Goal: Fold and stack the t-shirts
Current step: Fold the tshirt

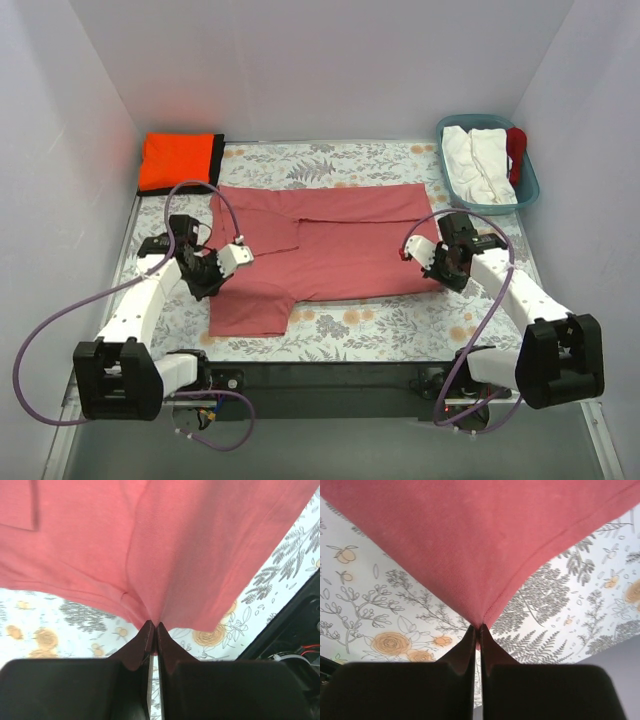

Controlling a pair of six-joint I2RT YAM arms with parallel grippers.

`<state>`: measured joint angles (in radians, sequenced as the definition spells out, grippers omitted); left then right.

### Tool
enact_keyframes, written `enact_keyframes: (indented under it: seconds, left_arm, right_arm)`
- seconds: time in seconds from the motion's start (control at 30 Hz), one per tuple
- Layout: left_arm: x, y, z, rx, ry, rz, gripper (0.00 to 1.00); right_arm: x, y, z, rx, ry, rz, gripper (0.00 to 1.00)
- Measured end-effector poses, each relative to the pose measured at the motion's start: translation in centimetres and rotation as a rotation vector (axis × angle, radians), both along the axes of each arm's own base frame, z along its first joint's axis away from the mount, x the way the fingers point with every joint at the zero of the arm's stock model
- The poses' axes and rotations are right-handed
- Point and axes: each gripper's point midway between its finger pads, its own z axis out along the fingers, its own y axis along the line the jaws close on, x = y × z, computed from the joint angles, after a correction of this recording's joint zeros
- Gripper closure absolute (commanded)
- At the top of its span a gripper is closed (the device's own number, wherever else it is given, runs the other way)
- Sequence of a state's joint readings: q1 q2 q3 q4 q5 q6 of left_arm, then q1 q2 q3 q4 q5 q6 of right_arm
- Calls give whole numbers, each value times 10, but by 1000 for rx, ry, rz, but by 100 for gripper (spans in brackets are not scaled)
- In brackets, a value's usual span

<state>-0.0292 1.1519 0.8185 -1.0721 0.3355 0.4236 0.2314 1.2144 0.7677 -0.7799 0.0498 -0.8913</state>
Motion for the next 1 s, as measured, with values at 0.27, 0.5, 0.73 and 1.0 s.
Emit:
enact_keyframes:
  seconds: [0.27, 0.5, 0.73, 1.0]
  left_arm:
    - [53, -8, 29, -68, -3, 68, 100]
    - [102, -11, 30, -88, 12, 113, 100]
    - [138, -12, 21, -96, 26, 140, 100]
    - [161, -13, 1, -96, 63, 162, 100]
  right_arm:
    - [52, -7, 27, 1, -24, -34, 99]
    - [87, -7, 21, -5, 11, -31, 99]
    - [121, -5, 14, -7, 31, -32, 99]
    - [154, -2, 5, -17, 35, -20, 99]
